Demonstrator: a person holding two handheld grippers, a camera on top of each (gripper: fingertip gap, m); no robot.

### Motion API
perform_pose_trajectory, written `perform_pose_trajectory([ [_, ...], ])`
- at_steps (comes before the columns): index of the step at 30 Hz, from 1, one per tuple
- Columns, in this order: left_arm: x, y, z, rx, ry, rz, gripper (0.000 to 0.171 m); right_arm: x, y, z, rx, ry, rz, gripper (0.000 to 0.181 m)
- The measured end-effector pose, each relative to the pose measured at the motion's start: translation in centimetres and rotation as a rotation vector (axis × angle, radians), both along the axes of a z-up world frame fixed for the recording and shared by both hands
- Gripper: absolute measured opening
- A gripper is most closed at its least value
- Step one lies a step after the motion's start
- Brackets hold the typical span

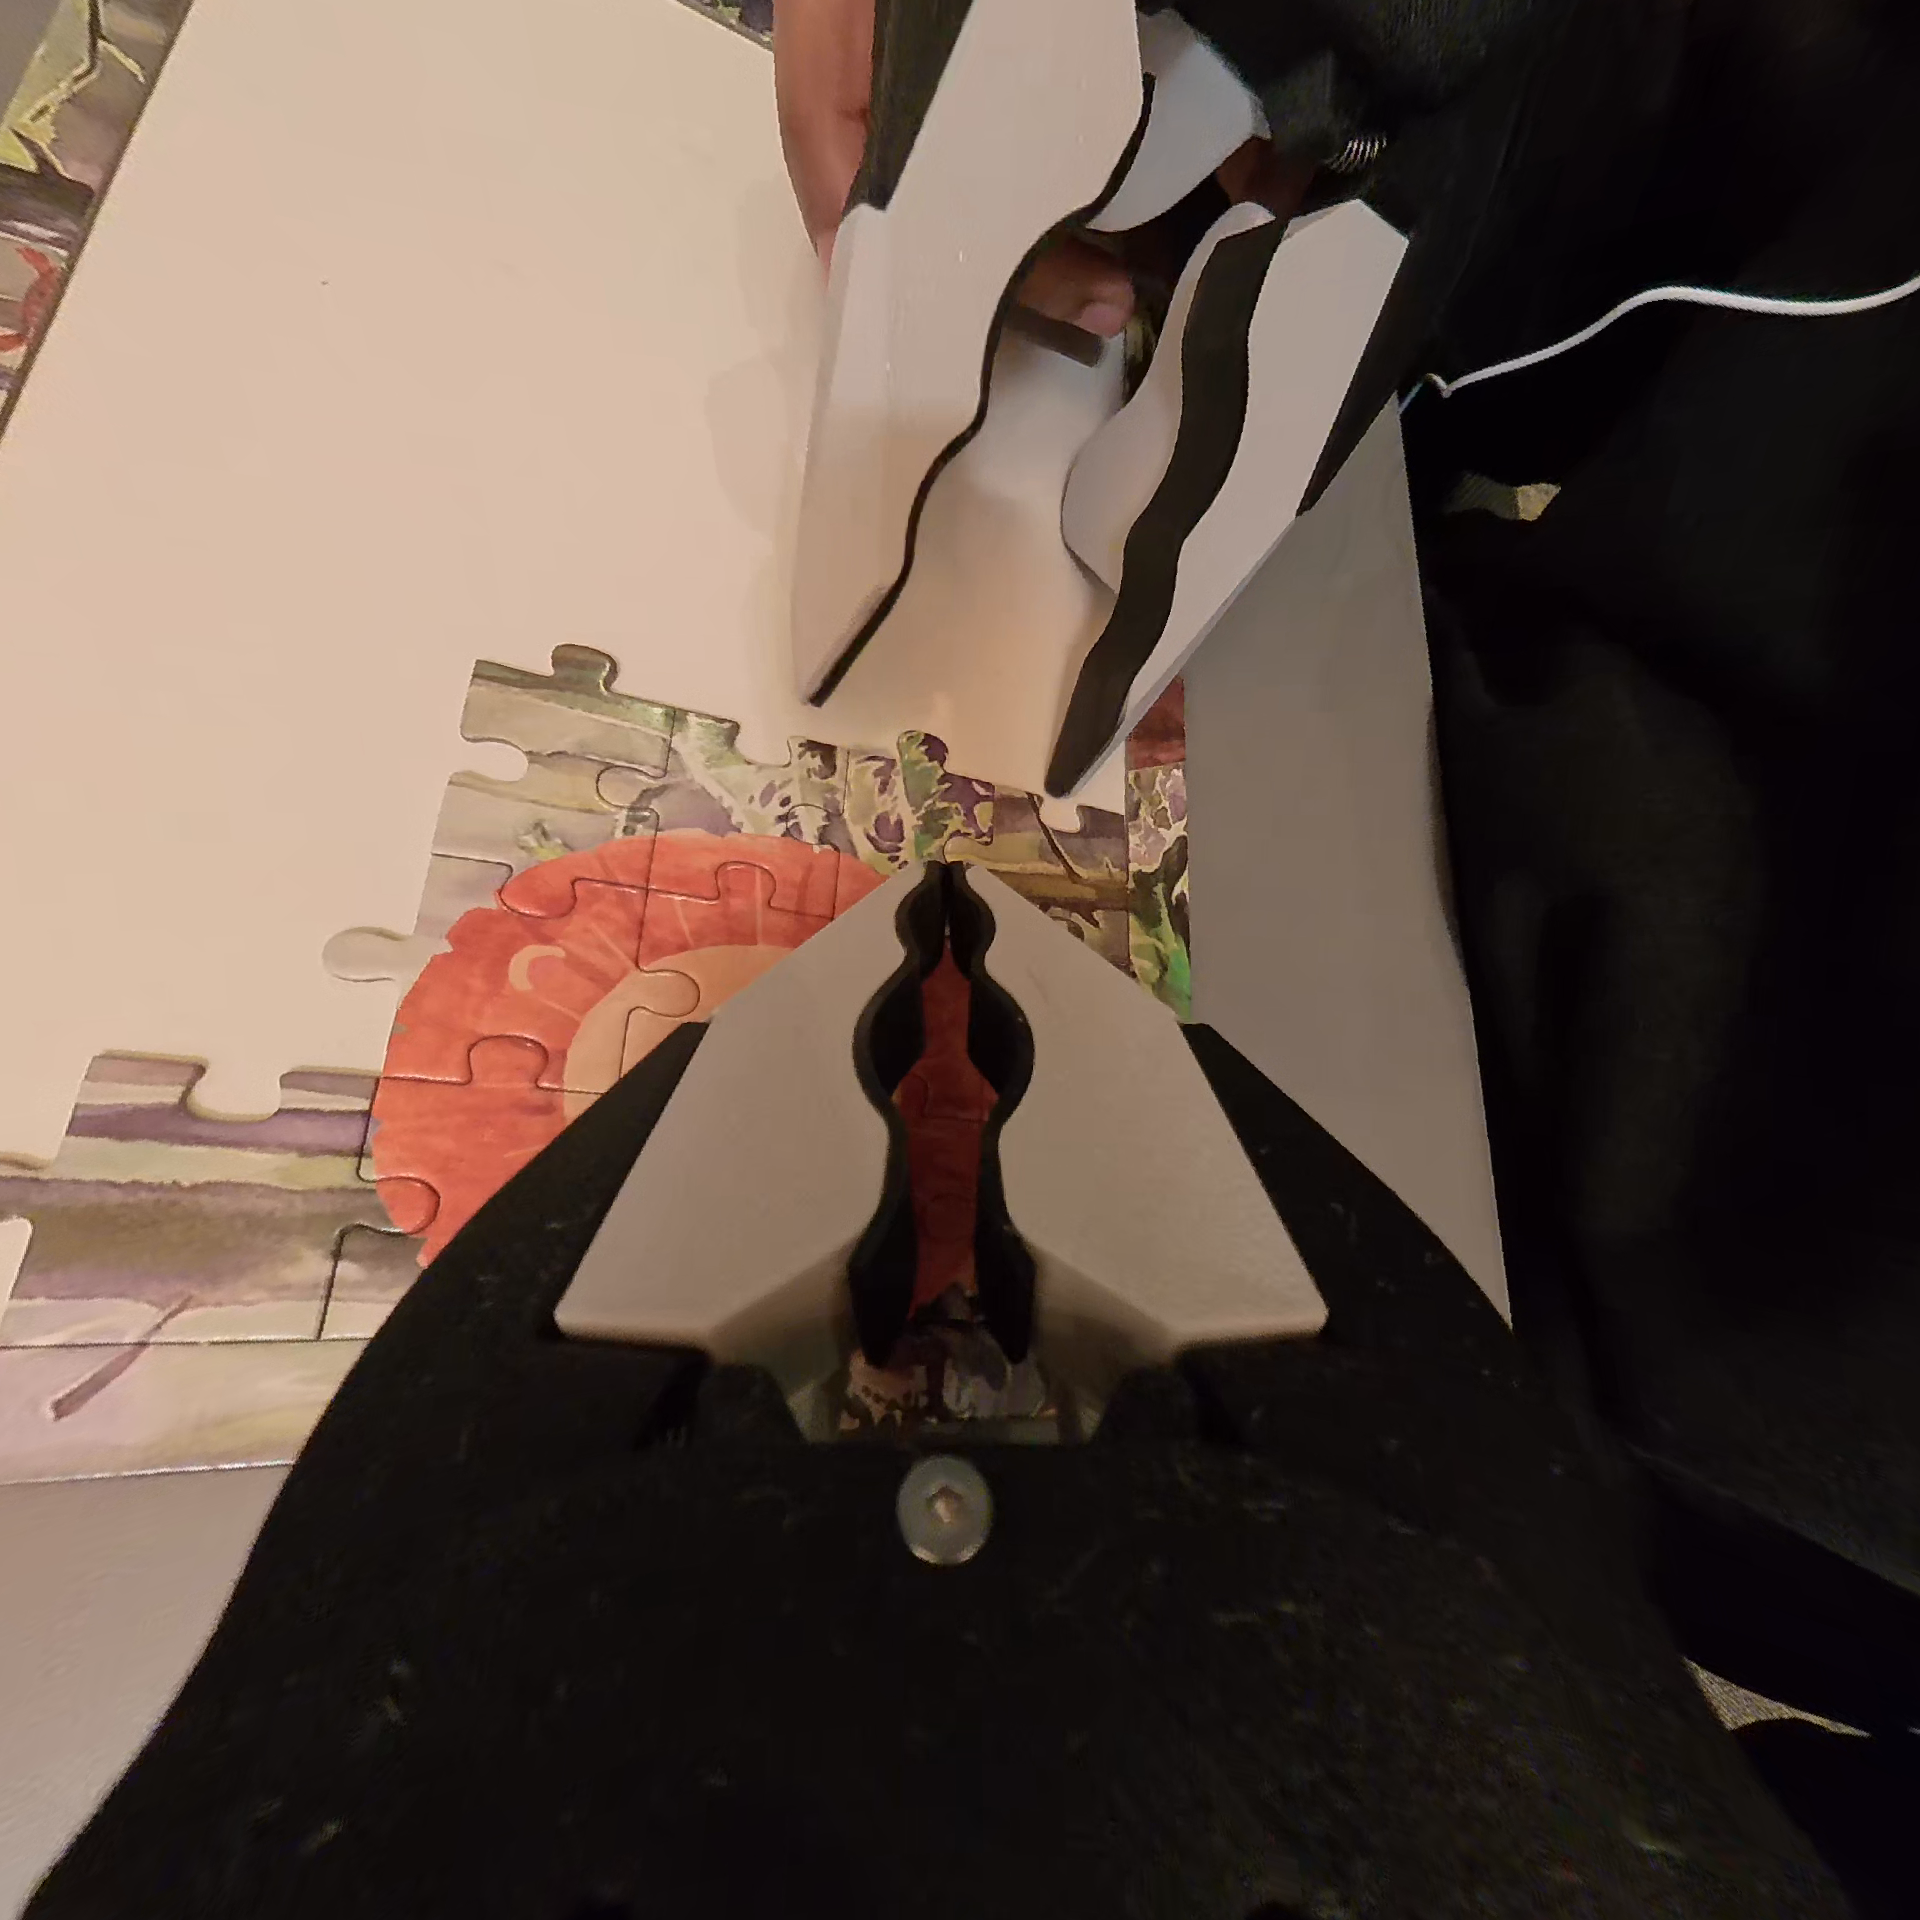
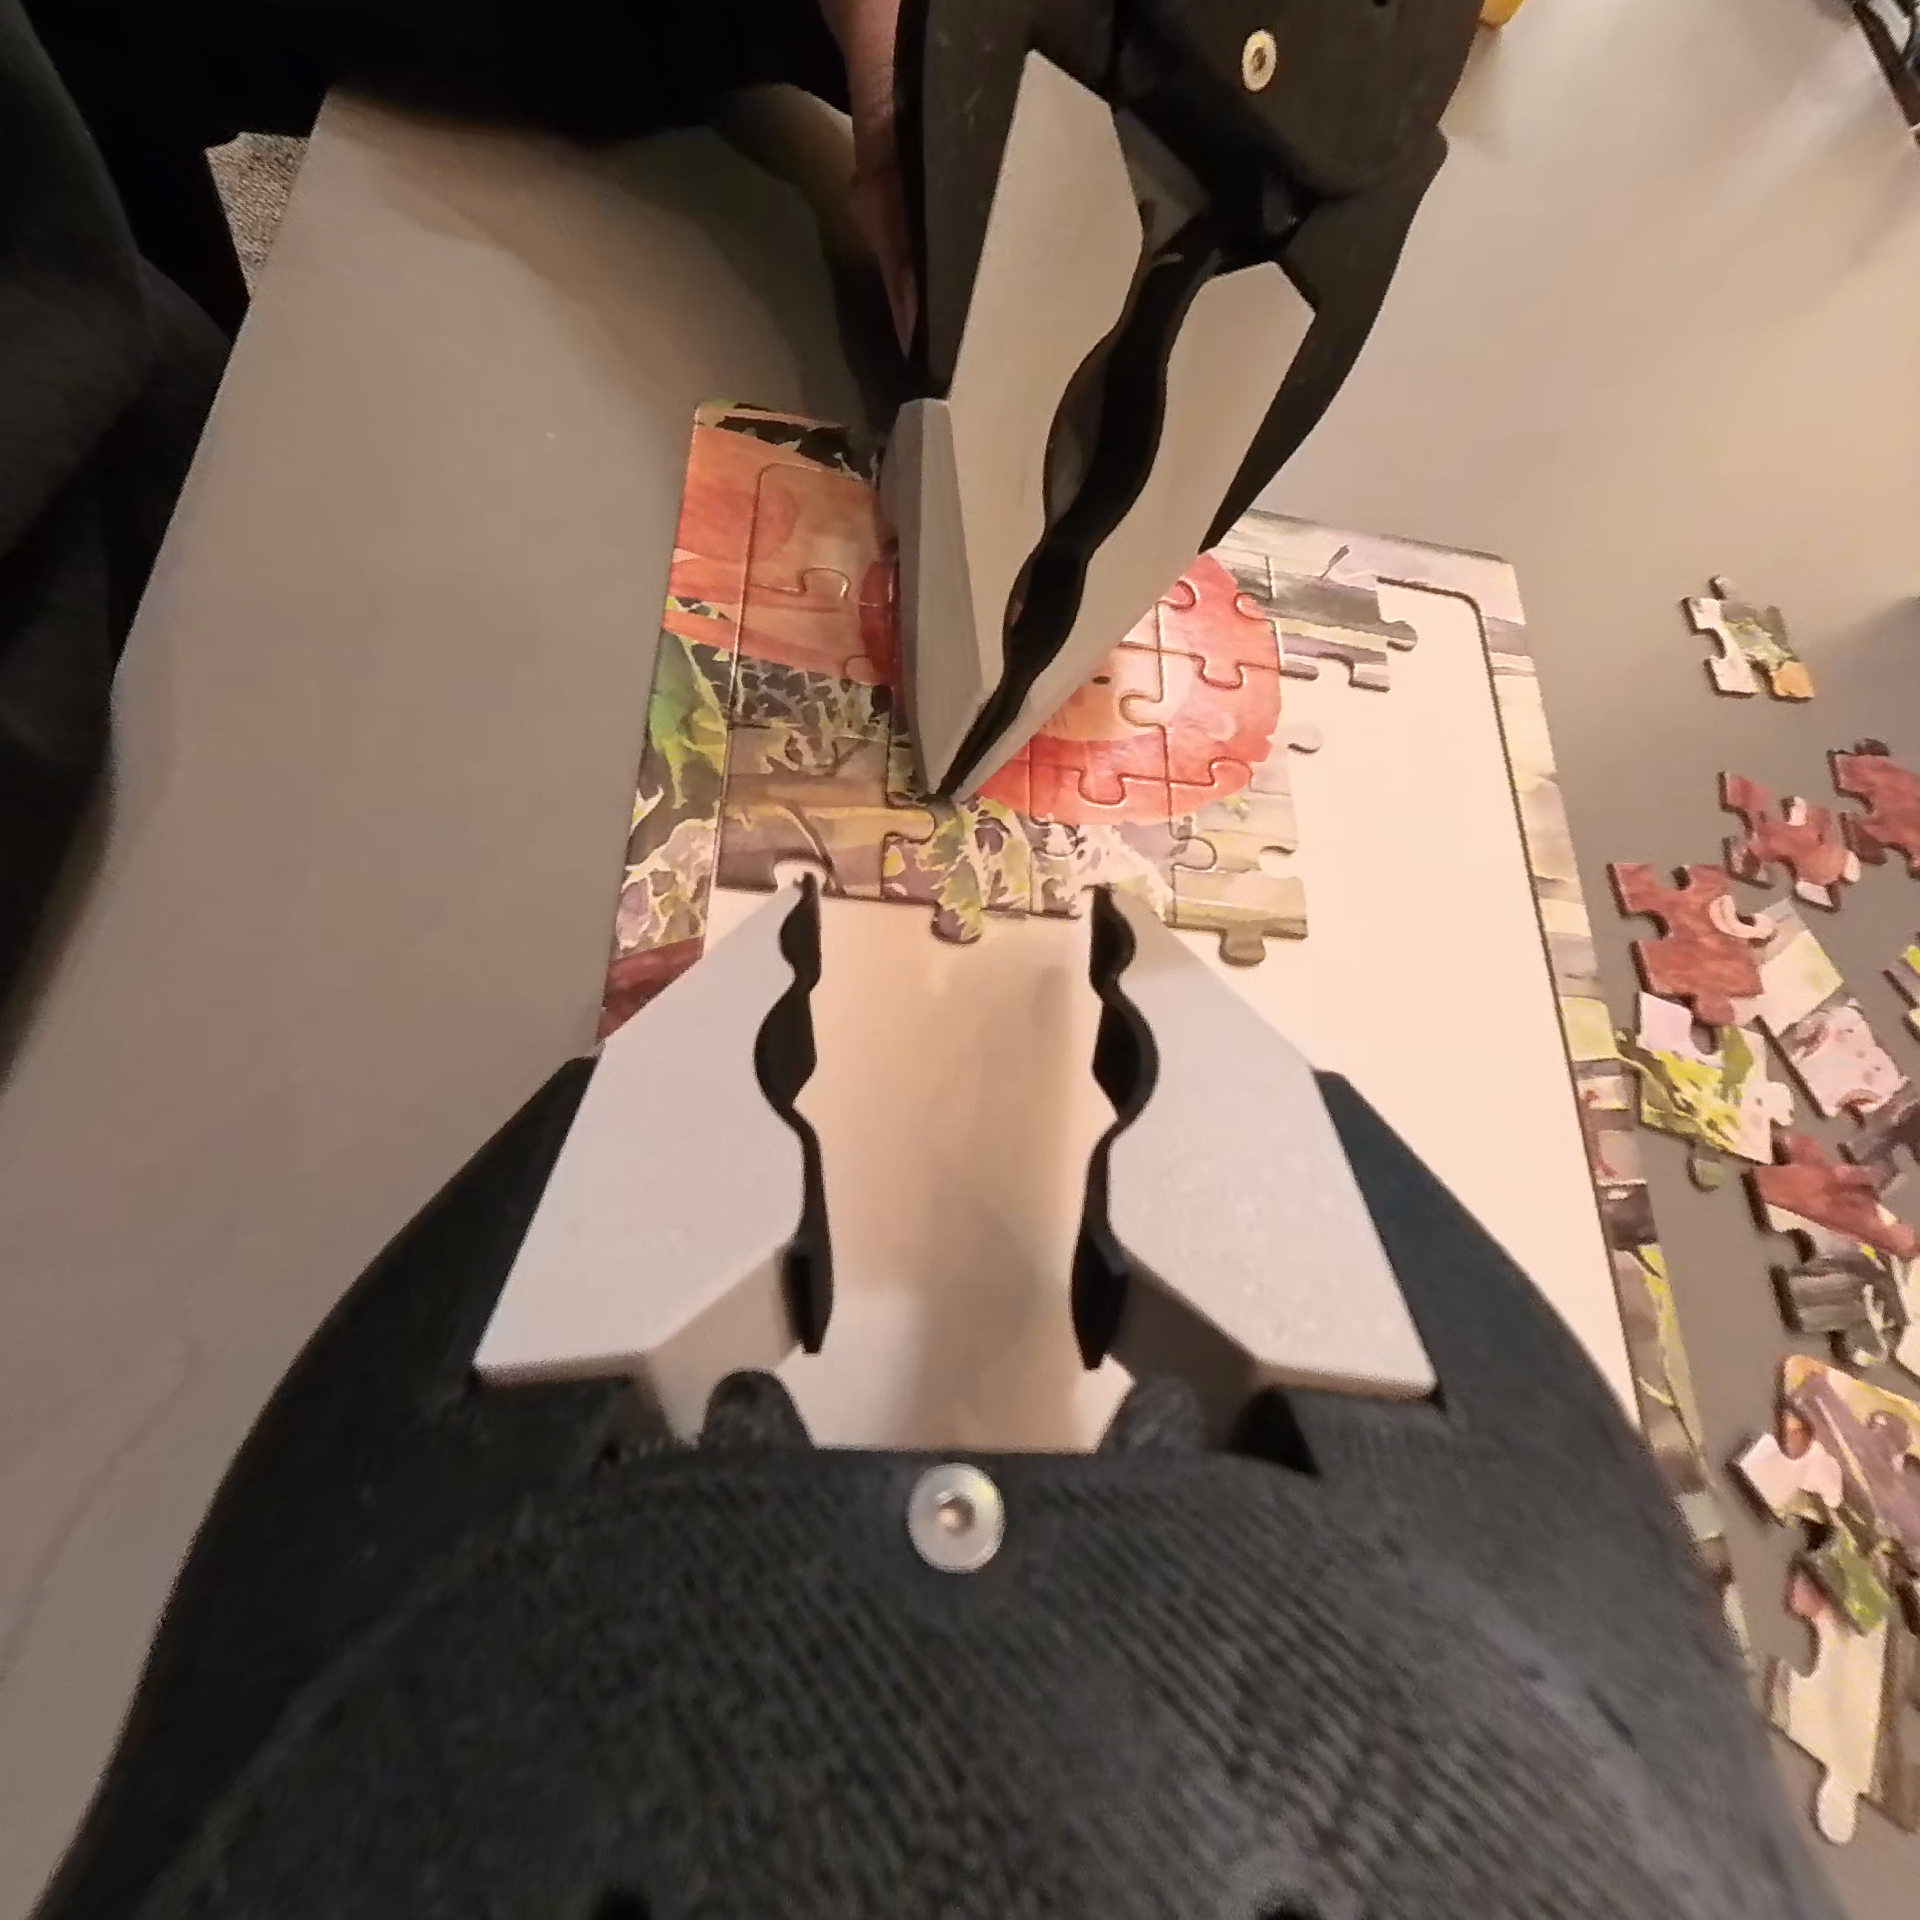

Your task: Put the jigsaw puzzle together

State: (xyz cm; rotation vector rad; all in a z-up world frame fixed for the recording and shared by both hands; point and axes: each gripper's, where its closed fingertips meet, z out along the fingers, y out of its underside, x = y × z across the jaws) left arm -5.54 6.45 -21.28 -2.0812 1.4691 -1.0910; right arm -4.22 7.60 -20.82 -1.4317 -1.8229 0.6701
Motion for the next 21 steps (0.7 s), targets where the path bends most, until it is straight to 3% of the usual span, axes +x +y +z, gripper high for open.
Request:
perform_pose_trajectory([
  [21, 0.09, -0.01, 0.02, -0.007, -0.002, 0.005, 0.0, -0.45, 0.54, 0.67, 0.154, 0.022, 0.018, 0.061],
])
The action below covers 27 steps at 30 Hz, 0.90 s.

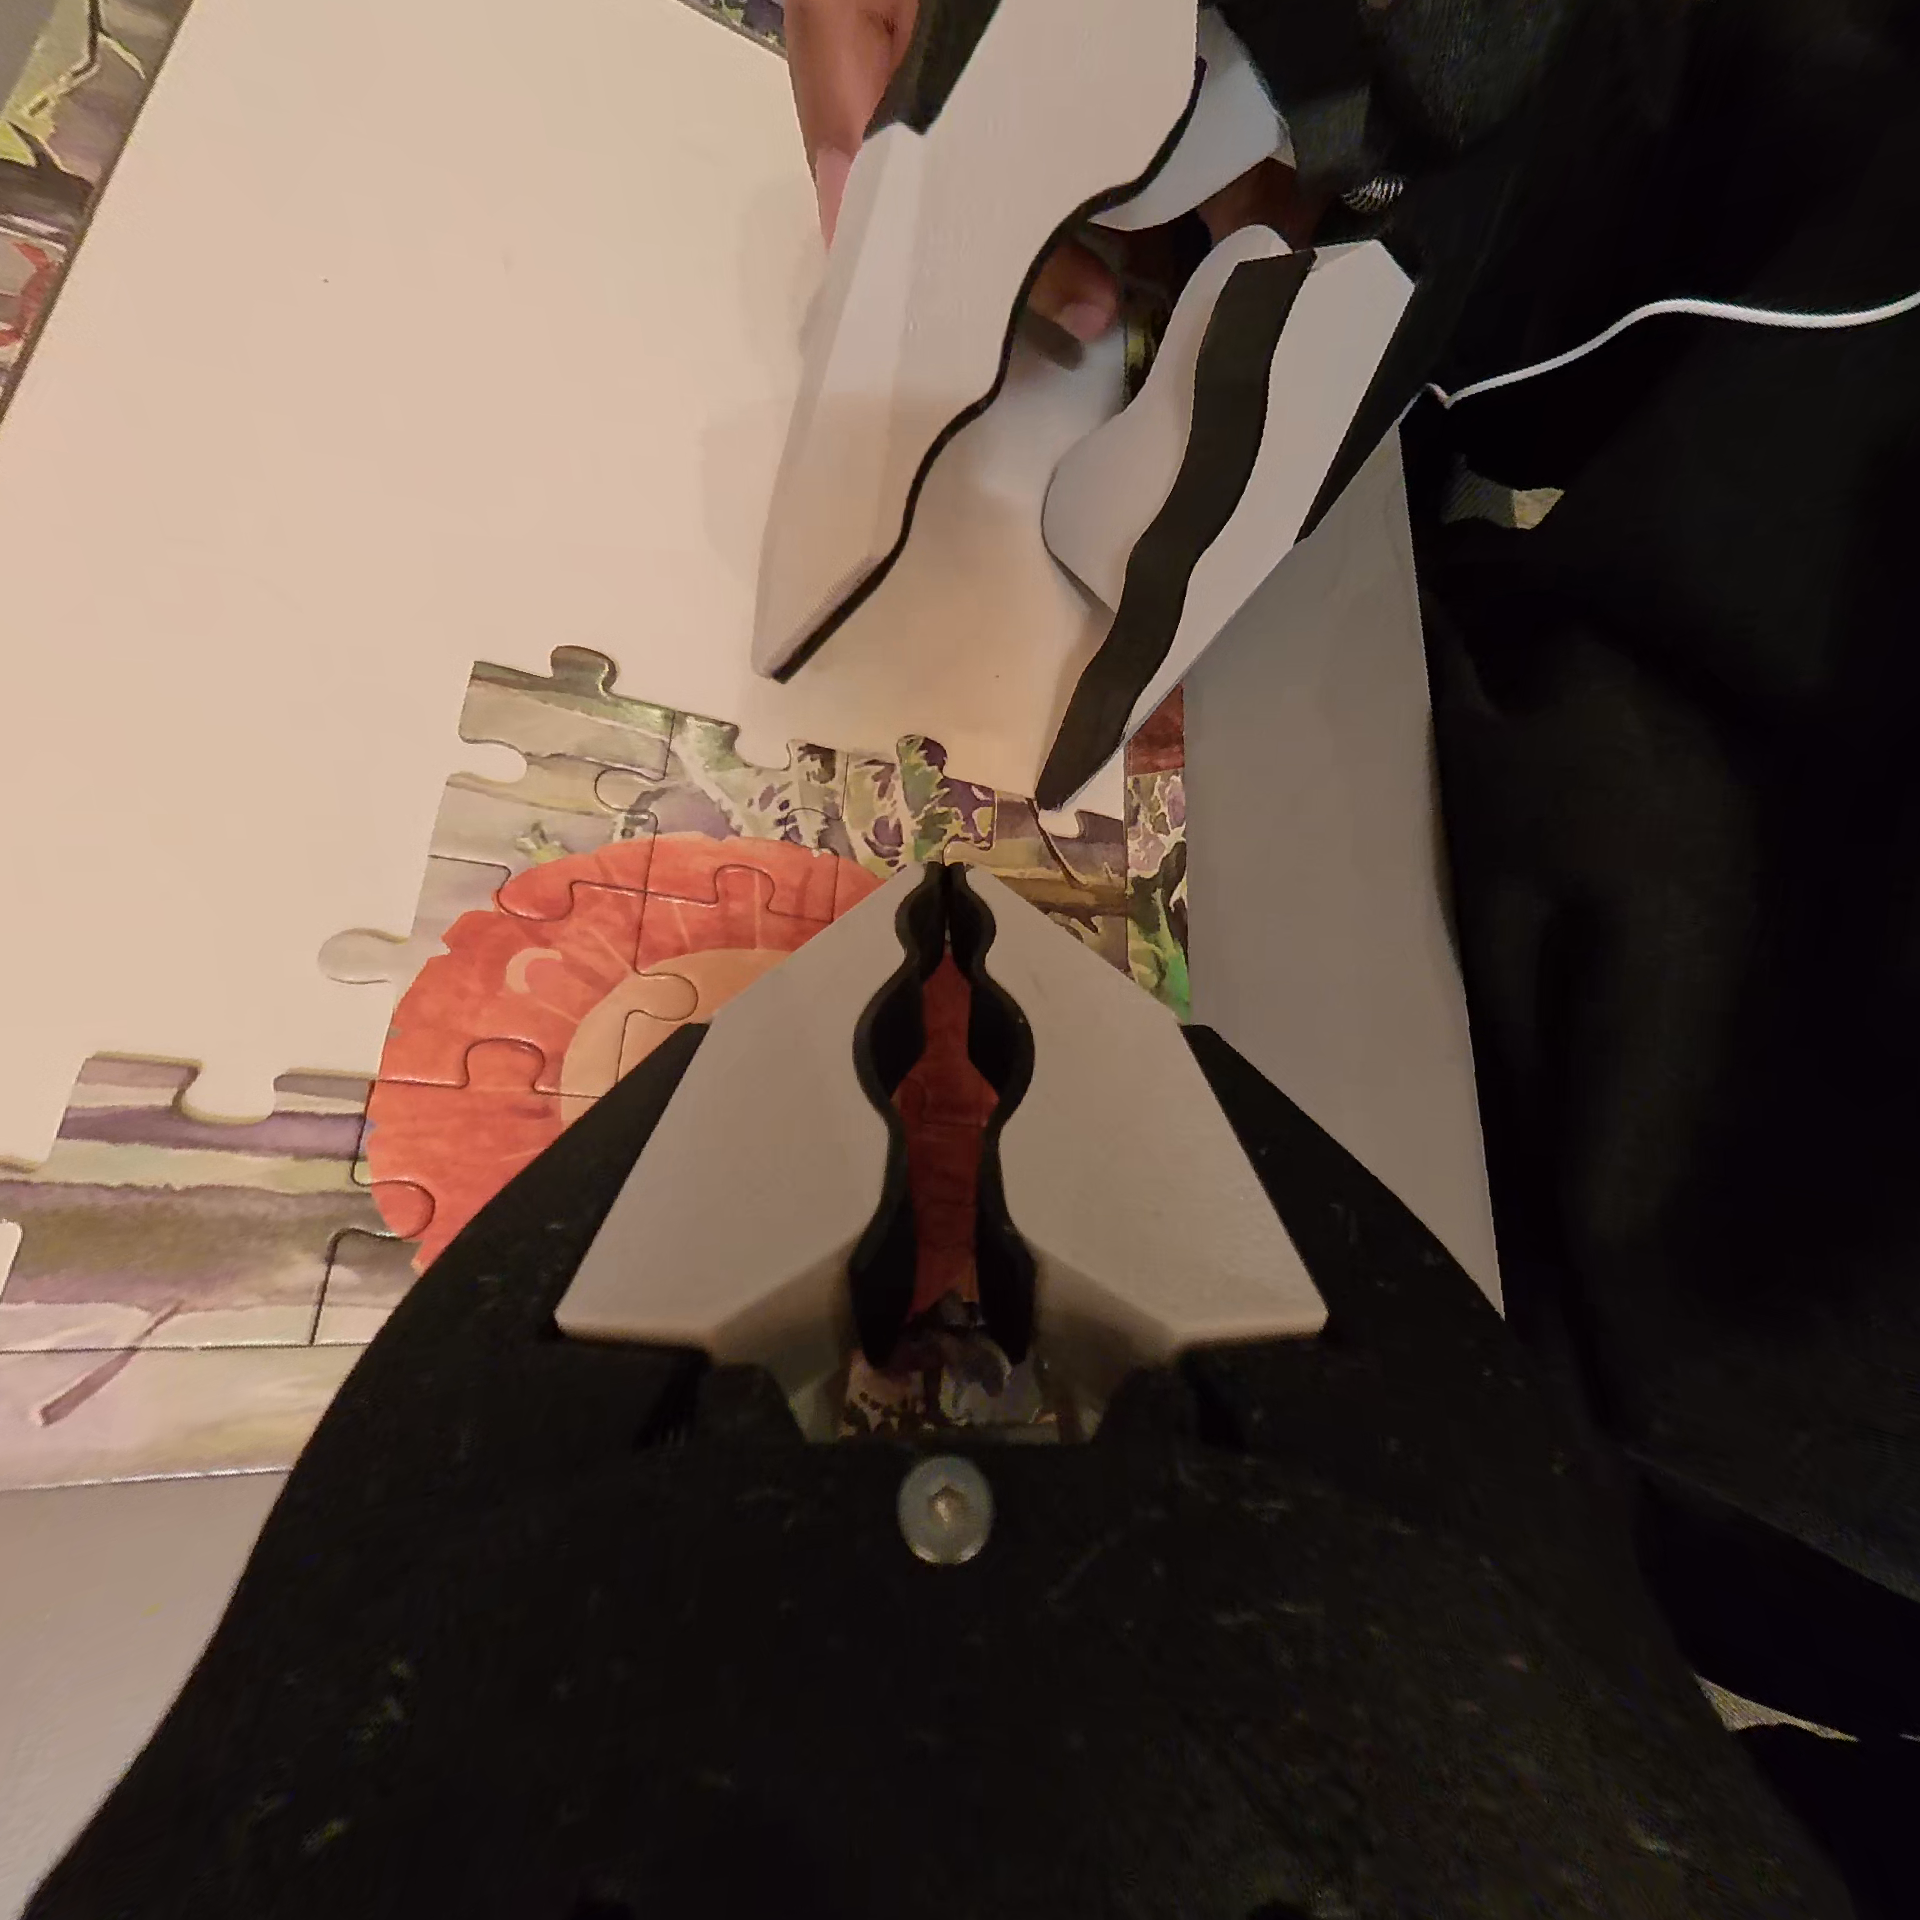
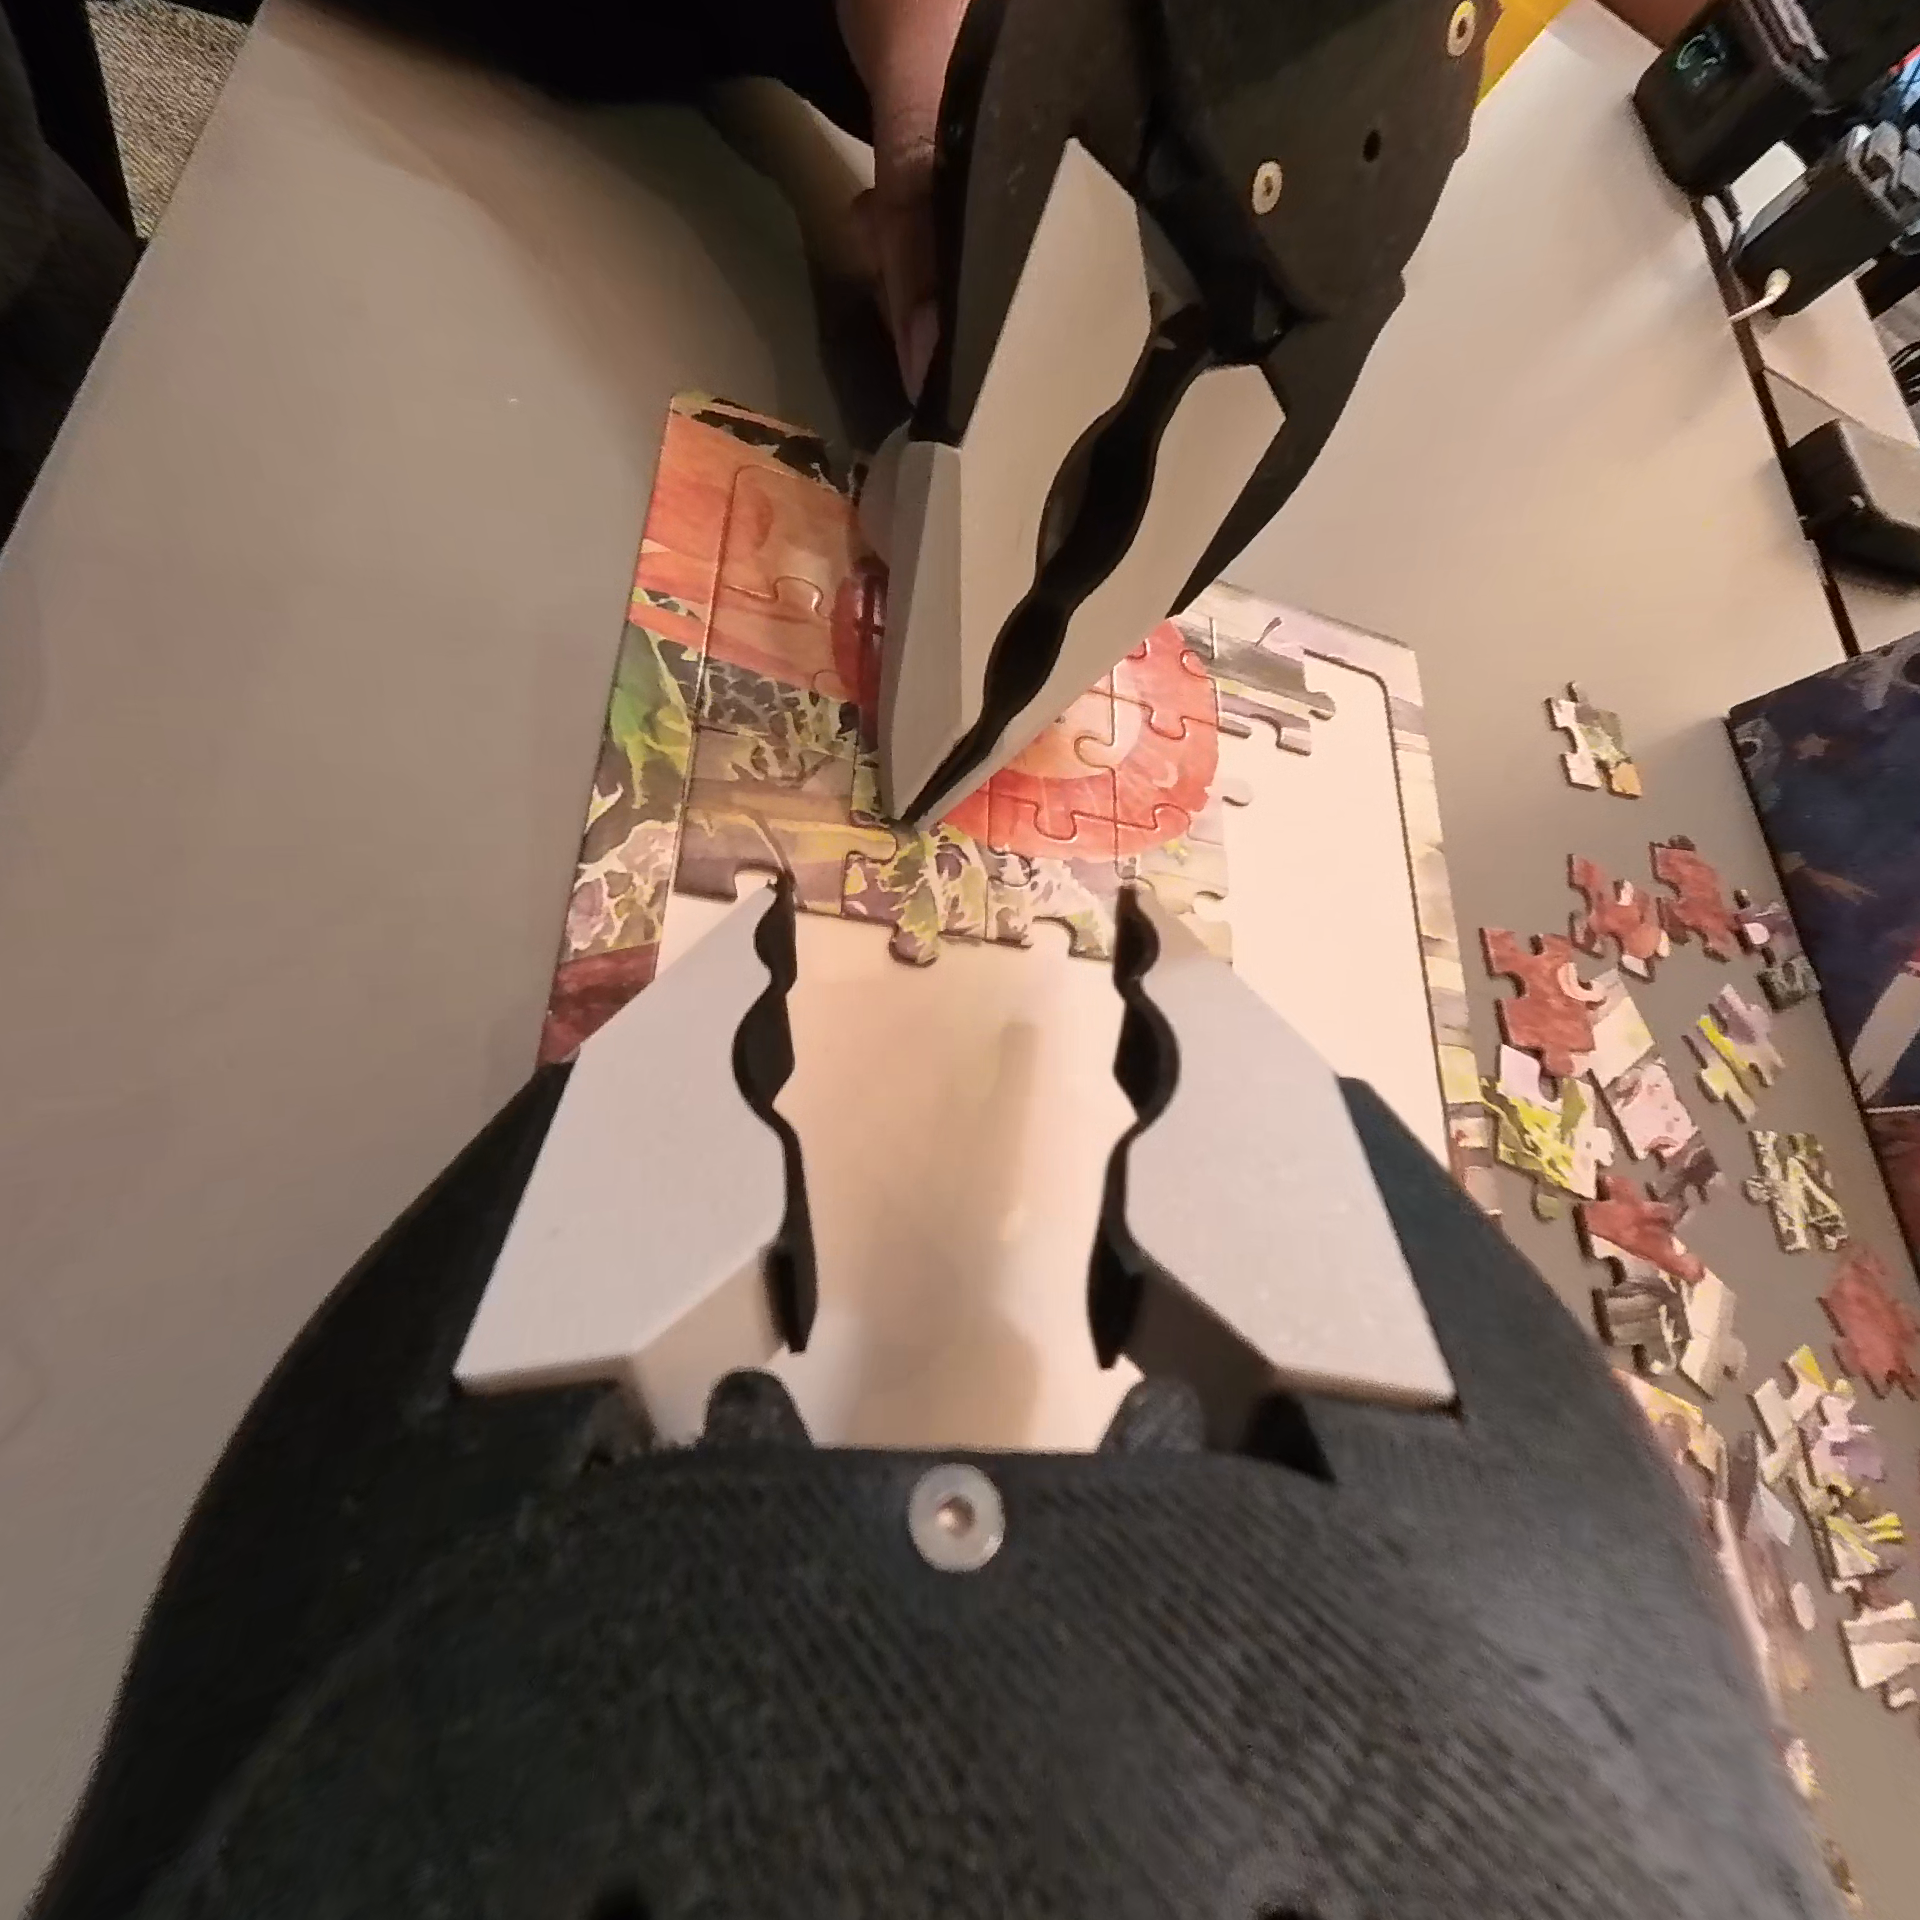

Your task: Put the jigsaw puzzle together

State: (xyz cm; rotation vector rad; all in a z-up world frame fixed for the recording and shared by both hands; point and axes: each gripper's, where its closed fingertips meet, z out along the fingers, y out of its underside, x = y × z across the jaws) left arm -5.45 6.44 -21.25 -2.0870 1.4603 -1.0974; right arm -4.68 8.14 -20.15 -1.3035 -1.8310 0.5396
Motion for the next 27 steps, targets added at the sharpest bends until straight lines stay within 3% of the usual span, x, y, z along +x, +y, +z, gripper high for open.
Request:
perform_pose_trajectory([
  [5, 0.0, 0.0, 0.0, 0.005, 0.002, 0.002, 0.0, 0.0, 0.1, 0.1, 0.034, 0.003, 0.003, 0.062],
  [6, 0.0, 0.0, 0.0, 0.006, 0.003, 0.002, 0.0, -0.2, 0.5, 0.5, 0.054, 0.026, -0.017, 0.044],
  [9, 0.0, 0.0, 0.0, 0.01, 0.004, 0.003, 0.0, -0.6, 0.4, 2.6, 0.123, 0.136, -0.012, 0.035],
  [13, 0.0, 0.0, 0.0, 0.006, 0.003, 0.003, 0.0, -0.3, 0.4, 2.6, 0.103, 0.136, -0.012, 0.044],
  [19, 0.0, 0.0, 0.0, 0.0, 0.001, 0.003, 0.0, 0.3, -0.8, 0.1, -0.192, 0.028, 0.015, 0.068],
  [27, 0.0, 0.0, 0.0, -0.004, -0.001, 0.002, 0.0, 0.5, -0.6, -0.8, -0.168, -0.021, 0.006, 0.068],
])
